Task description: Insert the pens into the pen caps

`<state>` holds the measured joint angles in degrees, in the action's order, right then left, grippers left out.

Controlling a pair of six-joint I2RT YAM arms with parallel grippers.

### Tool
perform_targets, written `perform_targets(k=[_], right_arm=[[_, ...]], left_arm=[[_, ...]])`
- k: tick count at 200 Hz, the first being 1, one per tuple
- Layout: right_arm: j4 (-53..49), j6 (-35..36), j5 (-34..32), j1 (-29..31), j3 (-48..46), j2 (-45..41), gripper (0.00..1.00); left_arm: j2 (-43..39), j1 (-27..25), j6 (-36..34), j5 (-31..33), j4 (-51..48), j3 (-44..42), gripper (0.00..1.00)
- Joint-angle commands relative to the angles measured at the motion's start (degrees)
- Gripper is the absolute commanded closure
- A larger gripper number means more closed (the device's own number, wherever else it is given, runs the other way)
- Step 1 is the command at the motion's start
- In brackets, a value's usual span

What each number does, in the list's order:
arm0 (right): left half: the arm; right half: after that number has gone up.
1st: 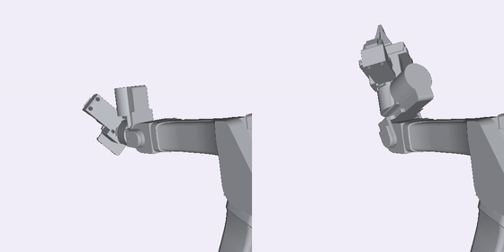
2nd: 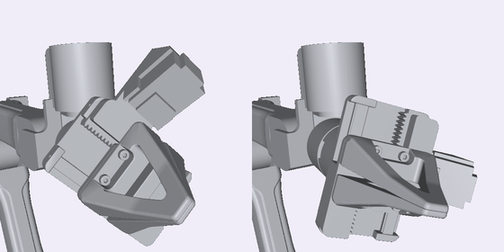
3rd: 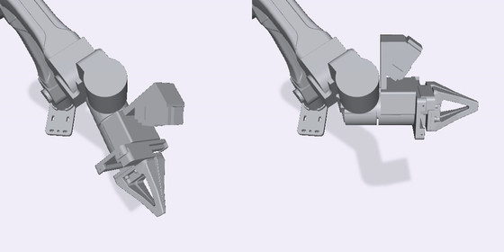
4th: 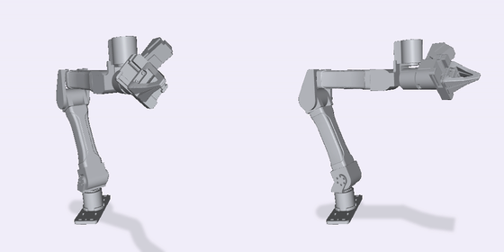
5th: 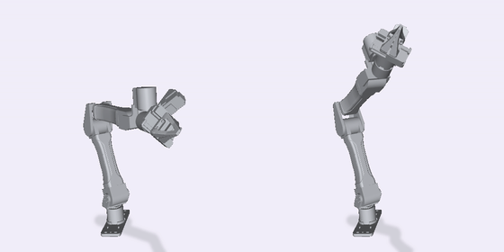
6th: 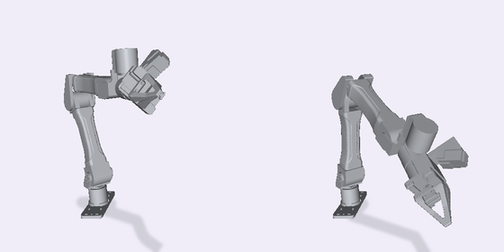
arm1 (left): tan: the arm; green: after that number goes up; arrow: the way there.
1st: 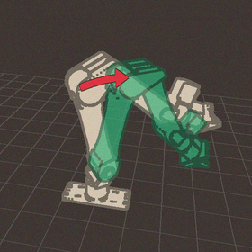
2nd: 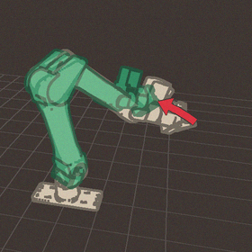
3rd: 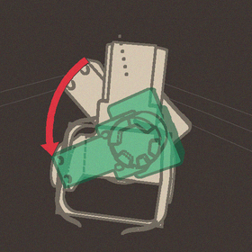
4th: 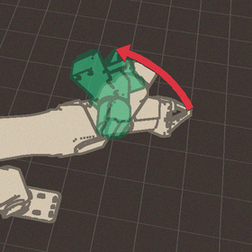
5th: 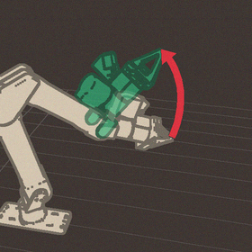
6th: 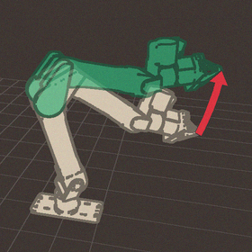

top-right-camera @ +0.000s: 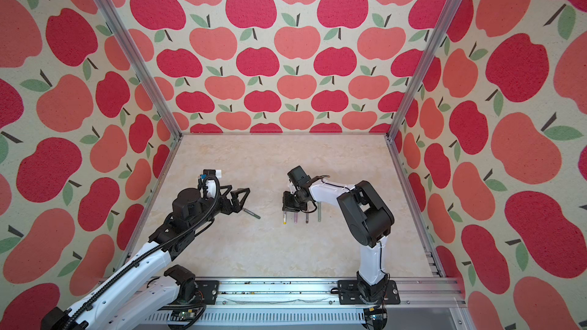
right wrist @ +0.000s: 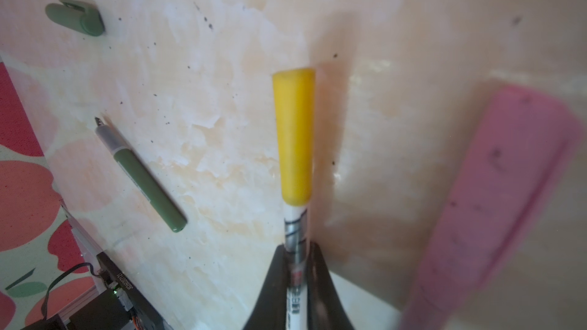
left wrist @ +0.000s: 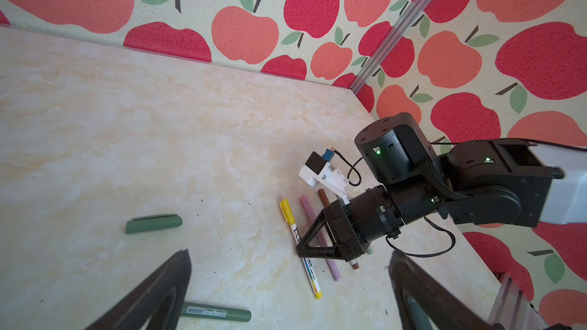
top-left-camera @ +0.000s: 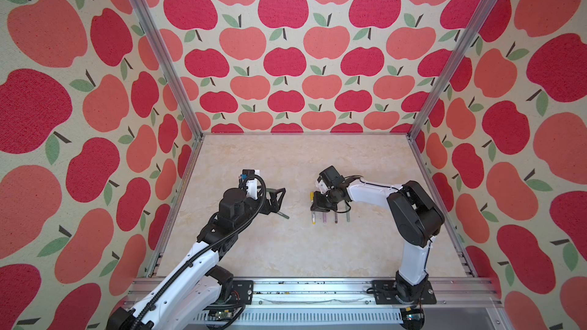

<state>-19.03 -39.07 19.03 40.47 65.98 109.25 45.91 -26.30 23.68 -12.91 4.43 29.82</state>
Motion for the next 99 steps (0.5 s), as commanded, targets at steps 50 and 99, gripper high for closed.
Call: perform_targets(k=[50,99], right_arm=[[-2.0,1.0,-1.4,-0.5,1.5,2.1,0.92],[-2.5,1.0,-2.2,-0.5,1.3,2.1,0.87]], left_arm=[[-0.5,1.0,0.1,-1.2,-0.9,0.9,0.01],[-0.9,1.3,0.1,-1.1,-1.1,0.7,0.01]])
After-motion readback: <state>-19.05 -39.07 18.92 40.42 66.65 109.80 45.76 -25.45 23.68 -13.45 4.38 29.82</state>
